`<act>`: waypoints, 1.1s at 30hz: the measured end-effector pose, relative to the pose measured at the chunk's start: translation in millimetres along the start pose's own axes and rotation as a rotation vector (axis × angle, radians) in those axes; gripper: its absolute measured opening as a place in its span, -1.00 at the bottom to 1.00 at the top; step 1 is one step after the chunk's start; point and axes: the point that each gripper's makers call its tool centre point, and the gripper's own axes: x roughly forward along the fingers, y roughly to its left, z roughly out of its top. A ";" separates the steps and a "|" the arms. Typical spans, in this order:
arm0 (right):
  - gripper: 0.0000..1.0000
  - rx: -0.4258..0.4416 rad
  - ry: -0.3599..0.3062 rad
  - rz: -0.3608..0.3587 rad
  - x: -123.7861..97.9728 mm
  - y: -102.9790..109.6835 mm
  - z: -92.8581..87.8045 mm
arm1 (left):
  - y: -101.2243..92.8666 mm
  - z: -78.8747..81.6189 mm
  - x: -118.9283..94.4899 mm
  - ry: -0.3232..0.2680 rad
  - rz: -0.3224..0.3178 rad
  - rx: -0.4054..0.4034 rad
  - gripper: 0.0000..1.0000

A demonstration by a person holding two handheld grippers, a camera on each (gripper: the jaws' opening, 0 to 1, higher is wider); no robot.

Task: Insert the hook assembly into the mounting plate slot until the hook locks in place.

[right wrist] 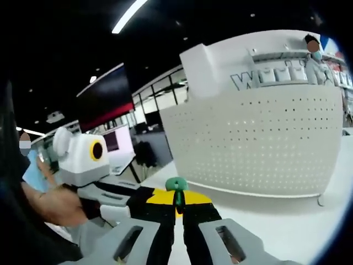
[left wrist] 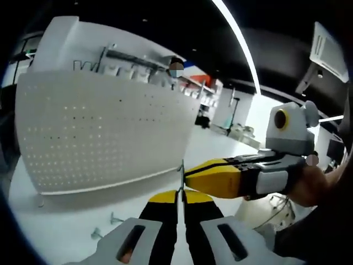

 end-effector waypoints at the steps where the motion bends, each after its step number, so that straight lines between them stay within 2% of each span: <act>1: -0.97 0.005 0.000 0.003 0.4 0.1 0.1 | 0.5 0.1 -1.0 0.000 0.002 -0.004 -0.96; 3: -0.97 0.023 0.002 0.009 1.6 1.1 -0.8 | 2.0 -0.1 -2.3 0.001 0.008 -0.006 -0.96; 6: -0.98 -0.027 0.005 0.009 1.7 4.5 -1.2 | 2.1 -0.5 -3.4 0.005 0.005 0.000 -0.95; 12: -0.99 -0.004 0.029 0.017 2.6 4.2 -3.4 | 1.0 -3.1 -5.1 0.002 0.012 0.032 -0.93; 15: -1.00 -0.018 0.040 0.018 2.4 5.4 -6.4 | 0.6 -5.6 -5.6 0.015 0.005 0.070 -0.91; 21: -1.00 -0.039 0.047 0.020 3.2 6.6 -8.1 | -1.0 -9.0 -7.0 0.027 -0.022 0.075 -0.82; 25: -1.00 -0.022 0.045 0.023 3.8 5.6 -8.0 | -6.3 -14.6 -5.2 0.047 -0.044 0.073 -0.52; 26: -1.00 -0.034 0.049 0.020 3.5 5.6 -7.9 | -9.9 -13.9 -4.9 0.042 -0.054 0.067 -0.39; 29: -1.00 -0.087 0.065 0.011 3.4 5.8 -9.1 | -19.2 -13.2 -3.2 0.035 -0.075 0.073 -0.15; 32: -1.00 -0.087 0.065 0.016 3.8 6.7 -8.9 | -23.4 -16.0 -0.8 0.048 -0.088 0.077 0.01; 33: -1.00 -0.081 0.066 0.017 3.8 6.8 -9.0 | -24.6 -16.6 -0.7 0.056 -0.093 0.053 0.05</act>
